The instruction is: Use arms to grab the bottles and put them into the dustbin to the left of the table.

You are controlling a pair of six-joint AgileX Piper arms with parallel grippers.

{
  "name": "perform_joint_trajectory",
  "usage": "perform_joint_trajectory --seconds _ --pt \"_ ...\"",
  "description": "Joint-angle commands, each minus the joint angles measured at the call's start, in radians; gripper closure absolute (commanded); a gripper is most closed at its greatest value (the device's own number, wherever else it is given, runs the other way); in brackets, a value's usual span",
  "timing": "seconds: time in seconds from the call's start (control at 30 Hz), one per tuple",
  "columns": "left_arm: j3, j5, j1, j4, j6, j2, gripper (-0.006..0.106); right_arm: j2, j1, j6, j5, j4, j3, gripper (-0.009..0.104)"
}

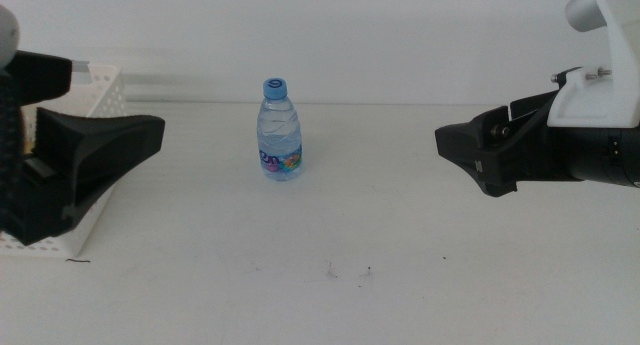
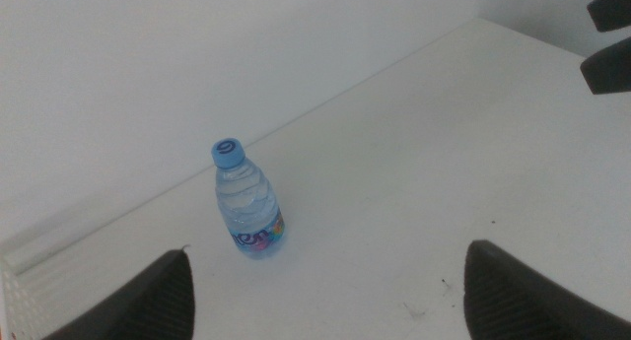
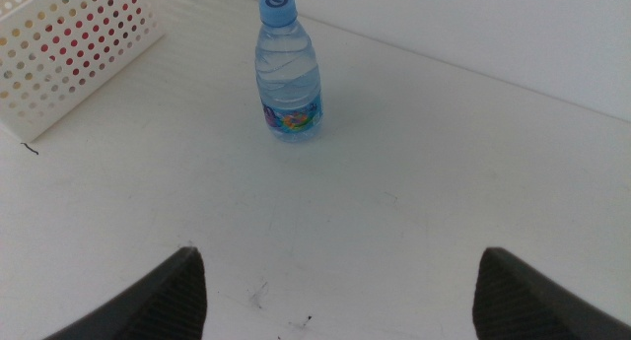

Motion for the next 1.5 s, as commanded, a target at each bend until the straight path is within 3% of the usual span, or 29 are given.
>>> perform_joint_trajectory --seconds 0.0,0.43,0.57,0.7,0.83,0.9,1.0,1.07,1.27,1.47 --pt "0.001 -0.017 -0.003 0.001 -0.005 -0.003 0.007 -0.009 0.003 -0.005 -0.005 -0.001 -0.003 0.006" --pt "0.001 -0.057 -0.003 0.001 -0.005 -0.003 0.007 -0.009 0.003 -0.005 -0.005 -0.001 -0.003 0.006" --pt "-0.022 -0.112 -0.003 0.066 -0.005 -0.003 0.007 -0.009 0.003 -0.005 -0.005 -0.001 -0.003 0.006" --pt "0.049 -0.33 -0.003 0.06 -0.005 -0.003 0.007 -0.009 0.003 -0.005 -0.005 -0.001 -0.003 0.006" --pt "0.294 -0.756 -0.003 0.071 -0.005 0.004 0.007 -0.009 0.003 -0.005 -0.005 -0.001 -0.003 0.006" --pt "0.45 -0.914 -0.003 0.039 -0.015 0.018 0.007 -0.009 0.003 -0.005 -0.005 -0.002 -0.003 0.006" --pt "0.622 -1.046 -0.003 -0.171 -0.075 0.059 0.007 -0.009 0.003 -0.005 -0.01 -0.002 -0.003 0.006" --pt "0.703 -1.089 -0.003 -0.245 -0.116 0.097 0.007 -0.009 0.003 -0.005 -0.02 -0.002 -0.003 0.006" --pt "0.781 -1.285 -0.001 -0.337 0.06 0.239 0.007 -0.012 0.003 -0.005 -0.02 -0.002 -0.003 0.006" --pt "0.781 -1.381 -0.001 -0.315 0.034 0.399 0.007 -0.012 0.003 -0.005 -0.02 -0.002 -0.003 0.006"
